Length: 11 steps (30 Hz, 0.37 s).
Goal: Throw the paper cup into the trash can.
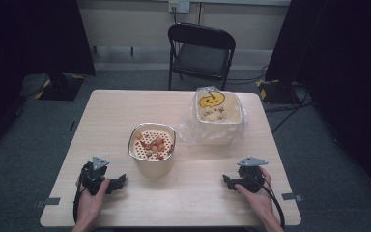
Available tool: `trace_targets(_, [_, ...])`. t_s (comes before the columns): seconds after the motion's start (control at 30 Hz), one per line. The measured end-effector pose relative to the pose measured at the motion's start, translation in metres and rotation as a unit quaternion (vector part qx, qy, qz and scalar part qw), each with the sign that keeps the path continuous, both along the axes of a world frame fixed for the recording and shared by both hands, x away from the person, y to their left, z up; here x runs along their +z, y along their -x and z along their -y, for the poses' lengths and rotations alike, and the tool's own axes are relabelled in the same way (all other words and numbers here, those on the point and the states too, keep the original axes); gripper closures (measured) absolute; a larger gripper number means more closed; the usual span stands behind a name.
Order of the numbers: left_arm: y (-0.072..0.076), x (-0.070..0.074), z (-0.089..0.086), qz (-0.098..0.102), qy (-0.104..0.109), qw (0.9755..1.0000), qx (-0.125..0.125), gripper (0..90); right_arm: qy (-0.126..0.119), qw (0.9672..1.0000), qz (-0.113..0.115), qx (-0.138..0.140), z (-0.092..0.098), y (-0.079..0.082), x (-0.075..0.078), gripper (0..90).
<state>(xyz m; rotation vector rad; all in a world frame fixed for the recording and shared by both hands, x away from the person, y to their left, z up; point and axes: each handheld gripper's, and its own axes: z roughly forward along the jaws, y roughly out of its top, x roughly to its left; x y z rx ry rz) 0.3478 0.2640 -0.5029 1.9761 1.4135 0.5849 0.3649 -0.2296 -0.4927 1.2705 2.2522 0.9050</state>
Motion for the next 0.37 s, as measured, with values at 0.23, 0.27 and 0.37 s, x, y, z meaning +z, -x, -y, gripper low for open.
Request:
trace_targets(0.23, [0.0, 0.0, -0.0001, 0.0, 0.0, 1.0, -0.001, 0.0, -0.016, 0.9997, 0.015, -0.013, -0.0005, 0.003, -0.007, 13.2])
trace_targets(0.27, [0.0, 0.0, -0.0001, 0.0, 0.0, 1.0, -0.001, 0.0, -0.017, 0.9997, 0.015, -0.013, -0.0006, 0.003, -0.0071, 13.1])
trace_targets(0.37, [0.0, -0.0001, 0.0001, 0.0, 0.001, 1.0, 0.0, 0.0, -0.017, 0.9997, 0.015, -0.013, -0.0006, 0.003, -0.0071, 13.1])
